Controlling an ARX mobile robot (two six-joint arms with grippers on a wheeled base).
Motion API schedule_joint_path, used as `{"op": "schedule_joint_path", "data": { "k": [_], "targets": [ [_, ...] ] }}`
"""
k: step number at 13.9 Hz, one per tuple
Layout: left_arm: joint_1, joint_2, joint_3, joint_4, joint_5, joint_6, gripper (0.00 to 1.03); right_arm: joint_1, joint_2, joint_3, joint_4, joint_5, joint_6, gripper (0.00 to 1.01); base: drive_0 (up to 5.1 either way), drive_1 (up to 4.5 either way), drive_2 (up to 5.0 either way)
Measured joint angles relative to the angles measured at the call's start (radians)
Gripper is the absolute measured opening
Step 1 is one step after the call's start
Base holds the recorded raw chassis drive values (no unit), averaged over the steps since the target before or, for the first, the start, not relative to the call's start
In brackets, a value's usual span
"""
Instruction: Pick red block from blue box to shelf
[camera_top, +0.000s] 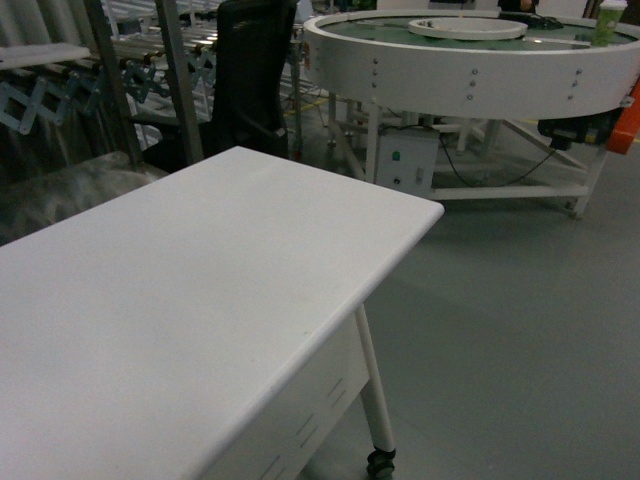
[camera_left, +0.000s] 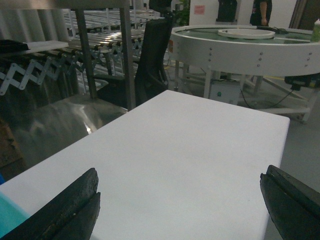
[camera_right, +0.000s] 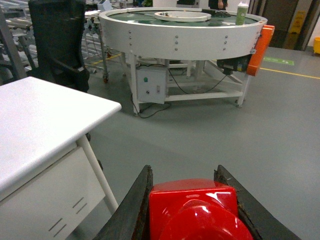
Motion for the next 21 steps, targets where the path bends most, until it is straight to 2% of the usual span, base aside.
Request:
{"op": "schedule_joint_path", "data": {
  "k": [21],
  "targets": [
    [0.0,0.0,0.0,0.0,0.0,0.0,0.98,0.0,0.0,0.0,0.0,0.0,0.0,0.28,-1.4,-1.43,-1.4]
  ]
}}
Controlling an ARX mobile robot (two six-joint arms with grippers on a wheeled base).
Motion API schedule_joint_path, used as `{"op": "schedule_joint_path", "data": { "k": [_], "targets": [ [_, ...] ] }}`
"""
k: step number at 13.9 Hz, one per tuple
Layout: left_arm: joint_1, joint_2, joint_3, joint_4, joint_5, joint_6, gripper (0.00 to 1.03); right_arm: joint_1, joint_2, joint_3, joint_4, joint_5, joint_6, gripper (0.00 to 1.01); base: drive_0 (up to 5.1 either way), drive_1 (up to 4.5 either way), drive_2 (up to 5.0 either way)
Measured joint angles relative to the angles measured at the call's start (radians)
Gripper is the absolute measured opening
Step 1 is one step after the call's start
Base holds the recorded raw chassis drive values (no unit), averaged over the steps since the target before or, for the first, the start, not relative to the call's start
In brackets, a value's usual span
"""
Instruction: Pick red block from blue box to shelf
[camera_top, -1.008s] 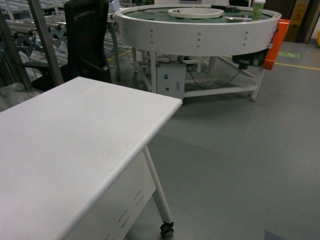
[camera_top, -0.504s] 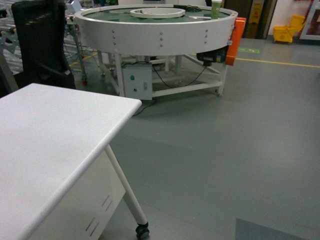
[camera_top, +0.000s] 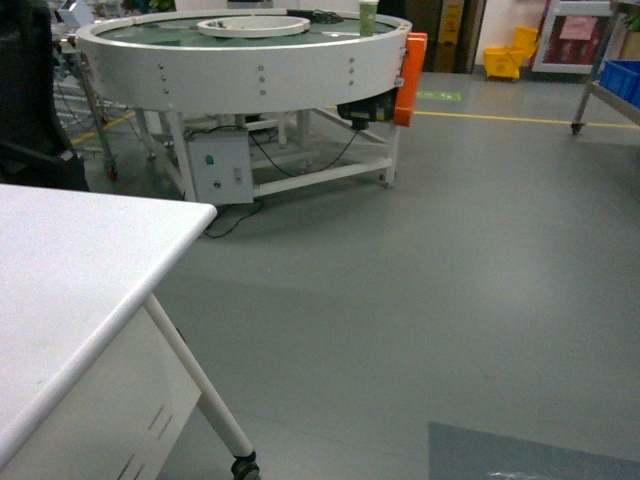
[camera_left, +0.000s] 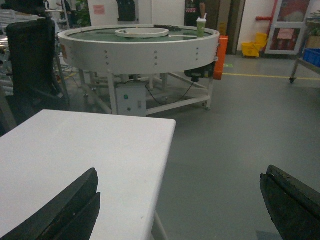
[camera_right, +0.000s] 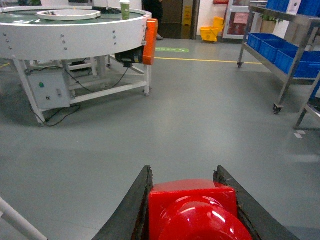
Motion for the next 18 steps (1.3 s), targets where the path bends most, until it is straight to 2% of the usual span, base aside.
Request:
{"op": "schedule_joint_path", "data": {
  "k": [4,18],
  "targets": [
    [0.0,0.0,0.0,0.001,0.0,0.0,0.98,0.0,0.0,0.0,0.0,0.0,0.0,0.28,-1.4,-0.29,-2.5],
    [-0.001,0.0,0.0,0.005,0.0,0.0,0.98,0.0,0.0,0.0,0.005,0.003,0.0,0.28,0.0,4.29,-4.3]
  ]
}}
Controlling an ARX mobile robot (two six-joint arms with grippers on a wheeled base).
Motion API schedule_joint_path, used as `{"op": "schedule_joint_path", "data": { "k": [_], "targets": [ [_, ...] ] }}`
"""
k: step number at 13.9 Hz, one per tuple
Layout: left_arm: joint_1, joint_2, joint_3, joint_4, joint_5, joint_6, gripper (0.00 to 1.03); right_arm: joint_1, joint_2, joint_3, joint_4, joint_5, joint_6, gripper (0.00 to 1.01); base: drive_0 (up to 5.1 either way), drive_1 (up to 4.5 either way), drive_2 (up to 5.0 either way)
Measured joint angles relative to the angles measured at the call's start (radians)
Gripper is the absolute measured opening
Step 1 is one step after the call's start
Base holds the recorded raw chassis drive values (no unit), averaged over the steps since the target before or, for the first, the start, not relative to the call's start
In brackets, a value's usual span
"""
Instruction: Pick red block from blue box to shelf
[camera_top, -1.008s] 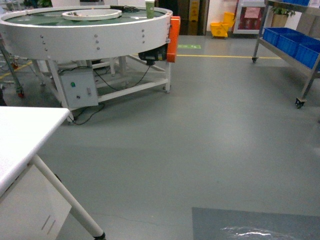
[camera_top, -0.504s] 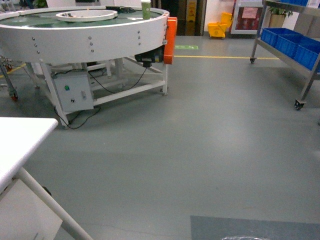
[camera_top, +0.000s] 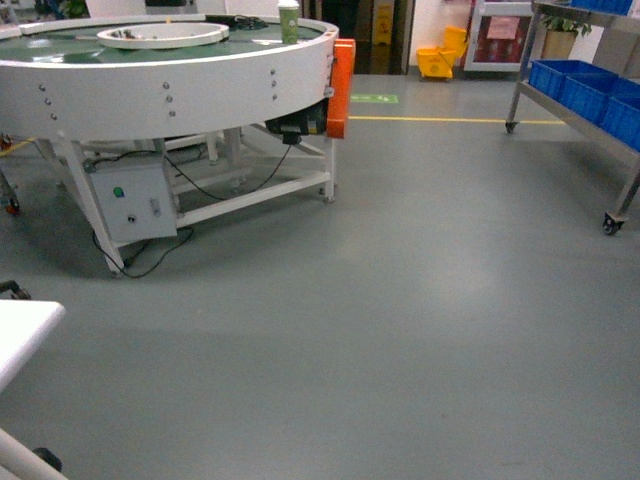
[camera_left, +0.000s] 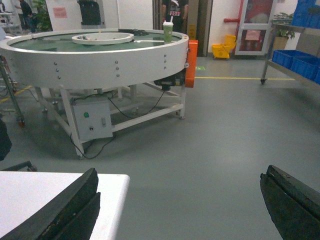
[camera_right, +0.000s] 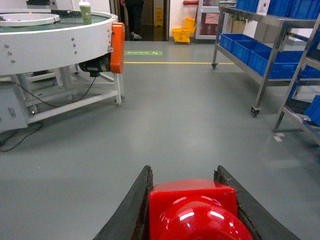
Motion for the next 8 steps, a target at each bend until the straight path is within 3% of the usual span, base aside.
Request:
{"op": "schedule_joint_path", "data": {
  "k": [8],
  "targets": [
    [0.0,0.0,0.0,-0.003,0.0,0.0,0.98,0.0,0.0,0.0,-0.001,0.0,0.0,0.28,-0.2,4.11,-4.6]
  ]
}}
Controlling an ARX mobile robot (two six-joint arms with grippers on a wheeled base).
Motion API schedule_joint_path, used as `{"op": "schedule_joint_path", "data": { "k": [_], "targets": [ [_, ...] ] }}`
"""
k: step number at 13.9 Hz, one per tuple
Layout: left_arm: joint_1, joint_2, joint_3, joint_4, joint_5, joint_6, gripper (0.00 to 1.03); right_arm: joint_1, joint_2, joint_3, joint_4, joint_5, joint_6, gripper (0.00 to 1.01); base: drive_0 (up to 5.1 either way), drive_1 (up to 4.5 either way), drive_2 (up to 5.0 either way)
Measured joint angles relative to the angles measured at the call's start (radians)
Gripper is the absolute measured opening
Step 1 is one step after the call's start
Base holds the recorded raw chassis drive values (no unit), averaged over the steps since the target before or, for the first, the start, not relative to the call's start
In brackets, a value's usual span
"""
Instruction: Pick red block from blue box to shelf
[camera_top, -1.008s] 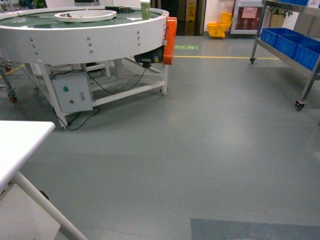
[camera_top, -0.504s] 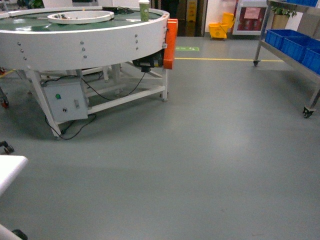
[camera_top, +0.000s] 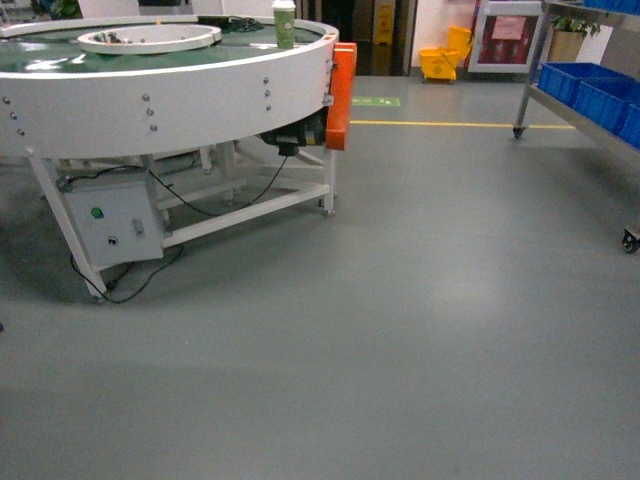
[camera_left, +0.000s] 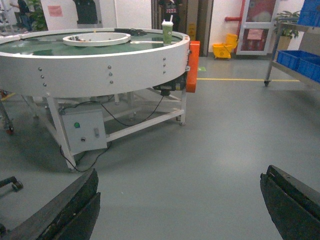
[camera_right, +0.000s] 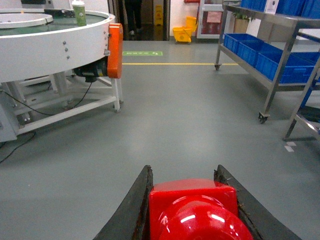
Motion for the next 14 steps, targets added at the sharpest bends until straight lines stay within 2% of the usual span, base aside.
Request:
{"op": "schedule_joint_path", "data": {
  "k": [7,14],
  "targets": [
    [0.001,0.0,0.0,-0.003,-0.001,0.0,0.98,0.0,0.0,0.0,-0.003,0.0,0.0,0.28,-1.7,2.65,-6.0],
    [0.0,0.0,0.0,-0.005,-0.001,0.0,0.98,0.0,0.0,0.0,-0.003,0.0,0.0,0.28,0.0,4.29,-4.4]
  ]
}}
